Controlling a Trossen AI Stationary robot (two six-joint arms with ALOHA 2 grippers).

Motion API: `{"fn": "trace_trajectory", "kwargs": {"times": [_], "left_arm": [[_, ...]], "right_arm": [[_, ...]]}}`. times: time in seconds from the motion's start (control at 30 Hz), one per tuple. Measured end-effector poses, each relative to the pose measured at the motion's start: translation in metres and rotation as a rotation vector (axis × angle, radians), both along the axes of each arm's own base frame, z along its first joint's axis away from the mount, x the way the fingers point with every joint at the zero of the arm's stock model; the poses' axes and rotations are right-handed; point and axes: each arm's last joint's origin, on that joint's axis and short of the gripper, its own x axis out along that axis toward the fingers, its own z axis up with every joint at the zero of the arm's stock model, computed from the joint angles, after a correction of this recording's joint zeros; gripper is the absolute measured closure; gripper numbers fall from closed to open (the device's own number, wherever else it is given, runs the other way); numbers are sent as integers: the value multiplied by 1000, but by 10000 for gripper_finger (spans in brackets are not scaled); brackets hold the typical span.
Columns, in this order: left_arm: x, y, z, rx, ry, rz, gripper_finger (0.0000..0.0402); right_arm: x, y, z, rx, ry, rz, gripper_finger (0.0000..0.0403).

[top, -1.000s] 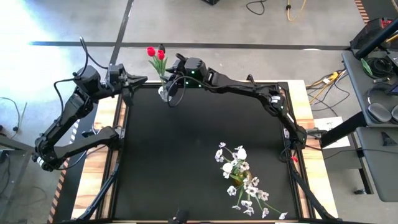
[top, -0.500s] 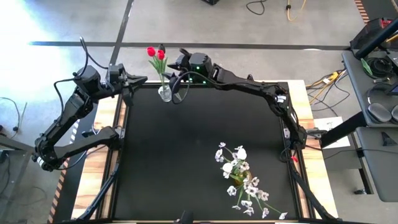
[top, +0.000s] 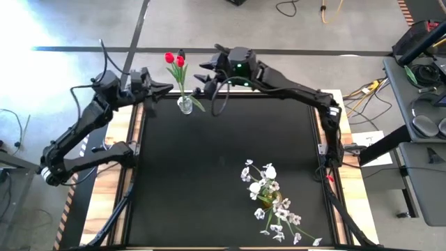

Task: Sort flowers into vase by color
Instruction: Return to Home Position

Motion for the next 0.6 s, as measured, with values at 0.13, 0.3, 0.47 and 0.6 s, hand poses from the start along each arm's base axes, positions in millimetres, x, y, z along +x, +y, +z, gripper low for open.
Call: {"fn": "trace_trajectory", "kwargs": {"times": [0.13,0.3,0.47,0.6], "left_arm": [[21,5,-13,39,-132,-94,402],[45,1,-45,40,-234,-164,402],[66,-4,-70,2,-174,-161,402],[75,-6,-74,11,-147,-184,402]], "right_arm": [[-20,7,12,-92,76,-4,253],[-46,7,4,-67,145,30,371],[-78,21,-19,-31,180,63,392],[-113,34,-32,-25,154,80,394]]}}
